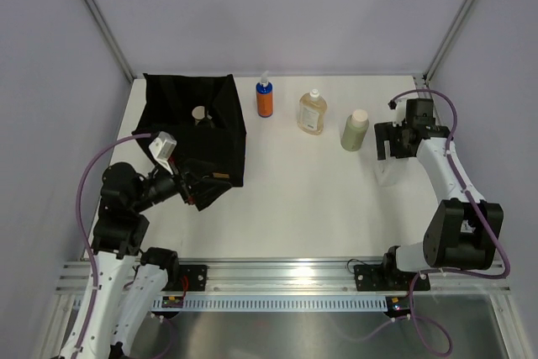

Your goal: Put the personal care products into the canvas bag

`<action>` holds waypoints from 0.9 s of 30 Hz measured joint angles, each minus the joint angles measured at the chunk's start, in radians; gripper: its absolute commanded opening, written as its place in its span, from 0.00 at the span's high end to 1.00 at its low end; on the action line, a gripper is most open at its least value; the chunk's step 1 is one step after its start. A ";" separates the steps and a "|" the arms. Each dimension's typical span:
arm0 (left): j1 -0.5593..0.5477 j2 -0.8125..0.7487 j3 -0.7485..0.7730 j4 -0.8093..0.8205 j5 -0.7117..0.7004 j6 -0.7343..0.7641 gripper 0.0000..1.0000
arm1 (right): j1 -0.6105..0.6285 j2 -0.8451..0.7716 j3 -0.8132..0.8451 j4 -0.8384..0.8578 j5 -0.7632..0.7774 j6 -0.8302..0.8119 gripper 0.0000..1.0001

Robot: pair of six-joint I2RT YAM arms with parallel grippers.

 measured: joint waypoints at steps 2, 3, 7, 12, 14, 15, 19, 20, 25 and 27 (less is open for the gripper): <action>0.000 0.002 -0.017 0.018 0.014 -0.019 0.01 | 0.000 0.011 -0.017 0.010 0.001 -0.004 0.25; 0.000 0.004 -0.027 0.034 0.018 -0.034 0.01 | 0.000 0.013 -0.022 0.012 0.001 -0.004 0.32; -0.046 0.026 -0.062 0.093 0.011 -0.085 0.01 | 0.000 0.013 -0.032 0.016 -0.023 -0.005 0.98; -0.231 0.100 -0.058 0.144 -0.051 -0.095 0.01 | -0.001 -0.006 -0.034 -0.012 -0.092 -0.028 1.00; -0.342 0.149 -0.043 0.153 -0.094 -0.083 0.01 | -0.001 -0.032 -0.034 -0.052 -0.144 -0.056 1.00; -0.388 0.183 -0.033 0.161 -0.112 -0.071 0.01 | -0.001 -0.055 -0.034 -0.078 -0.182 -0.082 1.00; -0.535 0.323 0.009 0.204 -0.162 -0.008 0.01 | -0.004 -0.169 -0.005 -0.217 -0.373 -0.196 1.00; -0.563 0.364 0.020 0.216 -0.169 0.013 0.01 | -0.004 -0.201 0.022 -0.269 -0.450 -0.245 1.00; -0.663 0.569 0.071 0.298 -0.153 0.121 0.01 | -0.003 -0.248 0.122 -0.433 -0.697 -0.438 1.00; -0.689 0.636 0.085 0.333 -0.138 0.164 0.01 | -0.003 -0.252 0.139 -0.503 -0.794 -0.535 1.00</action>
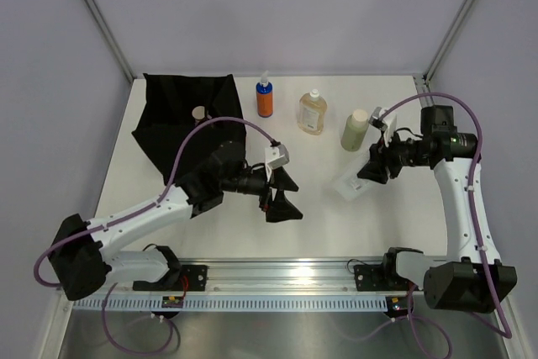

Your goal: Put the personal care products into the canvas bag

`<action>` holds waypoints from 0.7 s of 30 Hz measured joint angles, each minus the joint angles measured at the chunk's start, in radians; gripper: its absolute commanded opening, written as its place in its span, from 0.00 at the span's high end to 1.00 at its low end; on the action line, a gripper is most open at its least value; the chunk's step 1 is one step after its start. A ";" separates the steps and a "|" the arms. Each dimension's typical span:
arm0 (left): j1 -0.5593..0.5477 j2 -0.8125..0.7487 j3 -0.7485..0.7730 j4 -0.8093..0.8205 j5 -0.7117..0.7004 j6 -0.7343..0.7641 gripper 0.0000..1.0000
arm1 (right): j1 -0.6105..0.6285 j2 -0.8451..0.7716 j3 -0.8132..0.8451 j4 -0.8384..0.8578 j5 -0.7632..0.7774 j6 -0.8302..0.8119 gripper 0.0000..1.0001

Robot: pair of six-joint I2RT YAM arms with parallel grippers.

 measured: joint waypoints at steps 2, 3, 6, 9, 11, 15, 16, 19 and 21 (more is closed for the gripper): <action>-0.021 0.058 0.015 0.027 0.014 0.044 0.01 | 0.000 -0.001 0.002 -0.069 -0.066 -0.085 1.00; -0.026 0.080 0.024 0.033 0.018 0.060 0.01 | 0.002 -0.001 0.002 -0.106 -0.096 -0.129 1.00; -0.035 0.153 0.067 0.063 0.028 0.107 0.01 | 0.019 -0.002 0.002 -0.172 -0.164 -0.233 1.00; -0.035 0.220 0.113 0.097 0.034 0.126 0.01 | 0.089 -0.006 -0.002 -0.181 -0.196 -0.271 1.00; -0.035 0.269 0.149 0.124 0.041 0.126 0.01 | 0.153 -0.016 -0.016 -0.174 -0.216 -0.266 1.00; -0.043 0.340 0.197 0.174 0.081 0.103 0.01 | 0.247 -0.017 -0.025 -0.190 -0.257 -0.263 1.00; -0.047 0.348 0.200 0.187 0.093 0.095 0.05 | 0.250 -0.011 -0.023 -0.195 -0.266 -0.268 1.00; -0.063 0.359 0.200 0.209 0.134 0.068 0.12 | 0.250 0.026 0.002 -0.211 -0.278 -0.294 1.00; -0.074 0.359 0.200 0.216 0.159 0.056 0.14 | 0.250 0.044 0.014 -0.208 -0.285 -0.307 1.00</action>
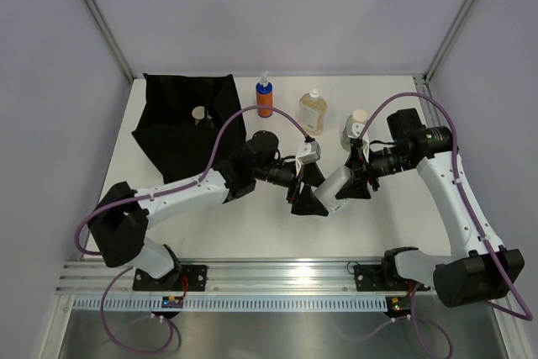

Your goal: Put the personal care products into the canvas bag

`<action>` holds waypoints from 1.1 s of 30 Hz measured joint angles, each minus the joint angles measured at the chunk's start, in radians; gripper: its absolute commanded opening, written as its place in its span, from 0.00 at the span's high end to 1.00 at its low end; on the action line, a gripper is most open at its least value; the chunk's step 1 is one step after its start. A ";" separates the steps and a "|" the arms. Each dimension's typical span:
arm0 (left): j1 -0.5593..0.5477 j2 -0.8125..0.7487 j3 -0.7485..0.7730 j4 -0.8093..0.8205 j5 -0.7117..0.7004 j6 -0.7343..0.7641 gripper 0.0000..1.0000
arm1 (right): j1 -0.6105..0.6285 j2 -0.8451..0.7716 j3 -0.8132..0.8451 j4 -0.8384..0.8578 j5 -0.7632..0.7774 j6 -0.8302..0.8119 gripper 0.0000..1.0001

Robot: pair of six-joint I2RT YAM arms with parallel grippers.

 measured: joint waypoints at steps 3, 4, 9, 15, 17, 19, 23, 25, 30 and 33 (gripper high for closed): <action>-0.003 0.000 0.000 -0.004 0.005 -0.008 0.14 | 0.000 0.002 0.004 -0.011 -0.008 -0.003 1.00; -0.004 0.000 0.000 -0.004 0.006 -0.010 0.14 | 0.000 0.002 0.005 -0.011 -0.013 -0.003 1.00; -0.005 0.001 0.000 -0.023 0.001 -0.016 0.18 | 0.000 0.002 0.005 -0.009 -0.030 -0.001 1.00; -0.009 0.049 0.027 -0.048 -0.005 -0.028 0.26 | 0.003 0.002 0.005 0.008 -0.034 0.018 1.00; -0.011 0.069 0.043 -0.054 -0.006 -0.034 0.35 | 0.003 0.002 0.005 0.023 -0.033 0.031 1.00; -0.013 0.080 0.056 -0.062 -0.014 -0.033 0.59 | 0.003 0.002 0.005 0.031 -0.034 0.046 1.00; -0.013 0.084 0.067 -0.084 -0.006 -0.013 1.00 | 0.001 0.003 0.005 0.038 -0.033 0.089 0.93; -0.013 0.084 0.069 -0.094 -0.008 -0.008 1.00 | 0.002 0.003 0.001 0.047 -0.033 0.098 0.78; -0.013 0.071 0.069 -0.157 -0.023 0.013 1.00 | 0.005 -0.008 -0.030 0.088 -0.045 0.135 0.01; -0.013 0.046 0.055 -0.266 -0.044 0.028 1.00 | 0.005 -0.033 -0.033 0.155 -0.050 0.172 0.00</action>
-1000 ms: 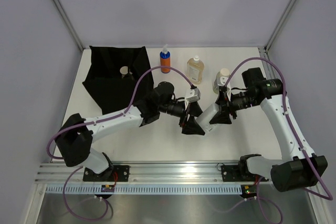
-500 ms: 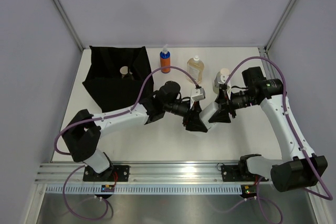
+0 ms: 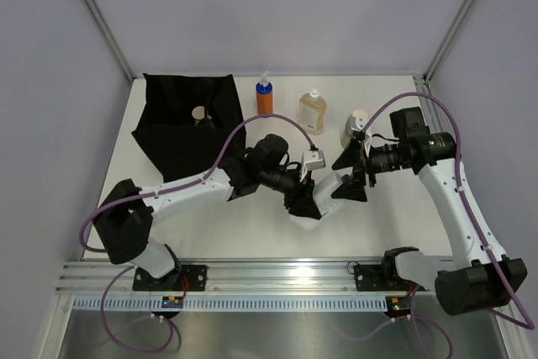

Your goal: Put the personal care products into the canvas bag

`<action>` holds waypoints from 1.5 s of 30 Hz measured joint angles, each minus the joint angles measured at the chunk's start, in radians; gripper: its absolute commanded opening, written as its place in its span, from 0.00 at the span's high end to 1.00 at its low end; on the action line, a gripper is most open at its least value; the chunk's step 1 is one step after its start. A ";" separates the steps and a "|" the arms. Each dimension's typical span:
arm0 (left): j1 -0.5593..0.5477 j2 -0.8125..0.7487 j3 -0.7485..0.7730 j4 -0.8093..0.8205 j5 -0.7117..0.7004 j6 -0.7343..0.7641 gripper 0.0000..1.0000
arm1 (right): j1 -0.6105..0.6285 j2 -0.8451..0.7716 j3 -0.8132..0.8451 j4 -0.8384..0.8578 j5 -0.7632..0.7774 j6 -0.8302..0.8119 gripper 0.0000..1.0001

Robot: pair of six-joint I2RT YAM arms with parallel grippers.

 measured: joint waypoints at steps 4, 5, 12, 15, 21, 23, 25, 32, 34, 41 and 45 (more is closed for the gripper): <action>0.010 -0.060 -0.027 -0.146 -0.035 0.032 1.00 | 0.000 -0.048 0.002 0.077 0.008 0.070 0.01; 0.018 -0.082 -0.030 -0.186 -0.047 0.040 1.00 | 0.000 -0.057 0.007 0.087 0.012 0.084 0.01; 0.124 -0.227 0.081 -0.553 -0.223 0.124 1.00 | -0.033 -0.111 0.129 0.196 0.080 0.240 0.01; 0.174 -0.244 0.237 -0.732 -0.347 0.162 1.00 | -0.134 -0.147 0.131 0.287 0.099 0.333 0.01; 0.360 -0.288 0.535 -0.898 -0.610 0.237 1.00 | -0.238 -0.135 -0.011 0.416 0.085 0.418 0.00; 0.434 -0.303 0.605 -0.905 -0.702 0.268 1.00 | -0.242 -0.084 -0.031 0.412 0.081 0.418 0.00; 0.517 -0.309 0.654 -0.890 -0.769 0.295 1.00 | -0.250 -0.047 -0.047 0.412 0.080 0.418 0.01; 0.722 -0.217 0.711 -0.782 -0.883 0.372 1.00 | -0.255 -0.076 -0.071 0.410 0.068 0.418 0.00; 0.738 -0.172 0.700 -0.752 -0.882 0.420 1.00 | -0.256 -0.086 -0.071 0.411 0.064 0.418 0.00; 0.747 -0.209 0.370 -0.631 -0.791 0.609 1.00 | -0.256 -0.085 -0.072 0.410 0.059 0.417 0.01; 0.806 -0.264 0.216 -0.629 -0.705 0.693 1.00 | -0.256 -0.078 -0.072 0.410 0.052 0.417 0.01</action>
